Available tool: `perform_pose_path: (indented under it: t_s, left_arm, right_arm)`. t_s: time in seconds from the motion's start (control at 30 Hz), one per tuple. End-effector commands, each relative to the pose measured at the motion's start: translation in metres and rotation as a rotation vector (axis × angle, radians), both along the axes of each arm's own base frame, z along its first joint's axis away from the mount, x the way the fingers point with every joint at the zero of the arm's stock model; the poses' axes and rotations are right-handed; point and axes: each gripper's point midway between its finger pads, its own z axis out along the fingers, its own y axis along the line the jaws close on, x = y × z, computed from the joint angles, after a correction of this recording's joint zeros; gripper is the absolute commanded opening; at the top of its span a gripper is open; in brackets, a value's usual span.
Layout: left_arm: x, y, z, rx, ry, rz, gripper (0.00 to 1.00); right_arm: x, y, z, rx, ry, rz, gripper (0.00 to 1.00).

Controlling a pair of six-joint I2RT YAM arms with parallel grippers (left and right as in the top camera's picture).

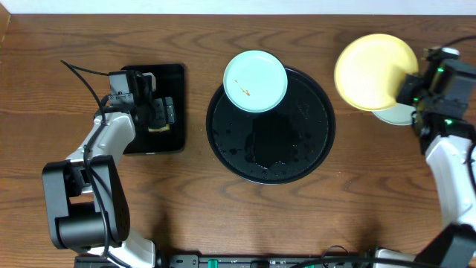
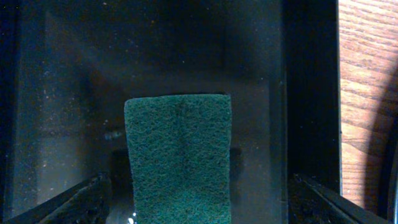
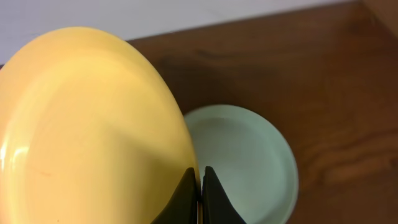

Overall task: Clean dirty plates on tray and stack at the side
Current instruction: 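Set the yellow plate onto the light-blue plate at right, then move the right gripper to the light-green plate's rim on the round tray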

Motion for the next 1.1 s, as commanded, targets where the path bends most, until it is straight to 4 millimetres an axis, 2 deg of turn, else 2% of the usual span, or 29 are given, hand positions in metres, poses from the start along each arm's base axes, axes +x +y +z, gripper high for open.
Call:
perform_pose_path:
  t_s: [0.0, 0.17, 0.27, 0.4, 0.43, 0.5, 0.53, 0.6, 0.7, 0.87, 0.9, 0.97, 1.07]
  left_arm:
    - [0.001, 0.002, 0.002, 0.008, -0.004, 0.004, 0.90]
    - [0.001, 0.002, 0.002, 0.008, -0.004, 0.004, 0.91]
    - [0.001, 0.002, 0.002, 0.008, -0.004, 0.004, 0.91]
    - [0.001, 0.002, 0.002, 0.008, -0.004, 0.004, 0.91]
    - [0.001, 0.002, 0.002, 0.008, -0.005, 0.004, 0.91]
    - [0.001, 0.002, 0.002, 0.007, -0.004, 0.004, 0.91]
    - [0.001, 0.002, 0.002, 0.008, -0.004, 0.004, 0.91]
    - [0.001, 0.002, 0.002, 0.008, -0.004, 0.004, 0.91]
    - [0.001, 0.002, 0.002, 0.008, -0.004, 0.004, 0.91]
    - [0.001, 0.002, 0.002, 0.008, -0.004, 0.004, 0.91]
    - [0.001, 0.002, 0.002, 0.008, -0.004, 0.004, 0.91]
    - [0.001, 0.002, 0.002, 0.008, -0.004, 0.004, 0.91]
    - [0.001, 0.002, 0.002, 0.008, -0.004, 0.004, 0.91]
  right_arm:
    - [0.002, -0.019, -0.026, 0.105, 0.034, -0.034, 0.01]
    - [0.006, -0.055, -0.060, 0.128, 0.054, -0.116, 0.02]
    - [0.008, -0.082, -0.066, 0.152, 0.016, -0.191, 0.02]
    - [0.005, -0.102, -0.071, 0.172, -0.005, -0.248, 0.04]
    - [0.004, -0.105, -0.074, 0.175, 0.000, -0.254, 0.13]
    - [0.002, -0.107, -0.080, 0.179, 0.011, -0.260, 0.39]
    - [0.002, -0.107, -0.082, 0.181, 0.016, -0.261, 0.48]
    - [0.002, -0.106, -0.084, 0.184, 0.022, -0.260, 0.59]
    - [0.008, -0.090, -0.082, 0.235, 0.008, -0.171, 0.63]
    - [0.018, -0.031, -0.080, 0.331, 0.020, 0.096, 0.63]
    - [0.018, -0.009, -0.083, 0.325, 0.074, 0.166, 0.61]
    - [0.019, 0.021, -0.082, 0.299, 0.145, 0.261, 0.61]
    - [0.023, 0.062, -0.070, 0.225, 0.238, 0.370, 0.60]
